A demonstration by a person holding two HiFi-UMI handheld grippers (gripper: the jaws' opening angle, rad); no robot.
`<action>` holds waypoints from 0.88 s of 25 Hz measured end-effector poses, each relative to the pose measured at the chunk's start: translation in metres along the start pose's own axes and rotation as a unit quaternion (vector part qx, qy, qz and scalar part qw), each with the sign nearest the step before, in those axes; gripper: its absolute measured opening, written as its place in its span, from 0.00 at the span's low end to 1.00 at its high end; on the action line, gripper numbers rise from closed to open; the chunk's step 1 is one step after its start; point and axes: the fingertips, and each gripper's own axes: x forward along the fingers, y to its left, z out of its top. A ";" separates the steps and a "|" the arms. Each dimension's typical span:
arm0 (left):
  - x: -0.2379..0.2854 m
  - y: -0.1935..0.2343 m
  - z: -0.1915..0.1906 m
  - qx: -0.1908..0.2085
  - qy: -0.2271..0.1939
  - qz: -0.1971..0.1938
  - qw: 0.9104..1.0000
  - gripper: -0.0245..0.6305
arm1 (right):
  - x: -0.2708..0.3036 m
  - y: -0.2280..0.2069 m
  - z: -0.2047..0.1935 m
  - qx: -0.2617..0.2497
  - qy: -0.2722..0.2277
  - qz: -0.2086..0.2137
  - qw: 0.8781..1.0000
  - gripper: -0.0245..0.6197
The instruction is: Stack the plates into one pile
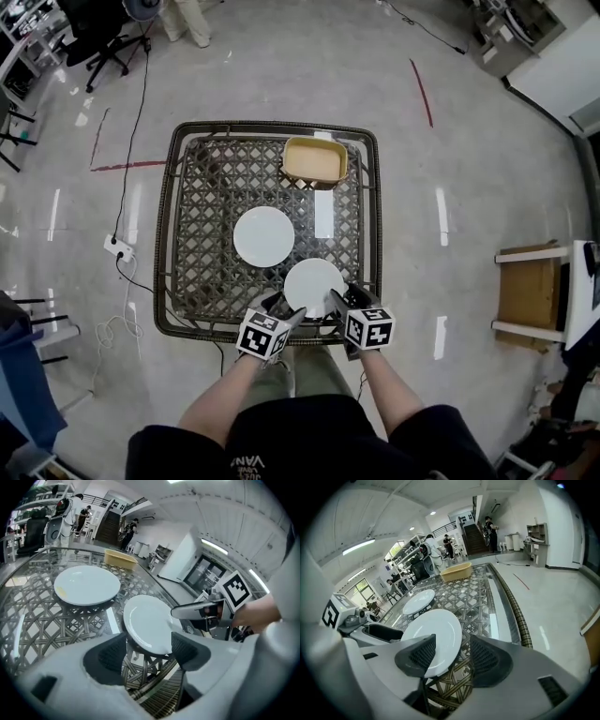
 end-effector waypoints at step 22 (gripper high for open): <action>-0.002 -0.005 0.021 0.009 -0.010 -0.008 1.000 0.49 | -0.003 0.011 0.020 -0.014 -0.027 0.020 0.999 0.32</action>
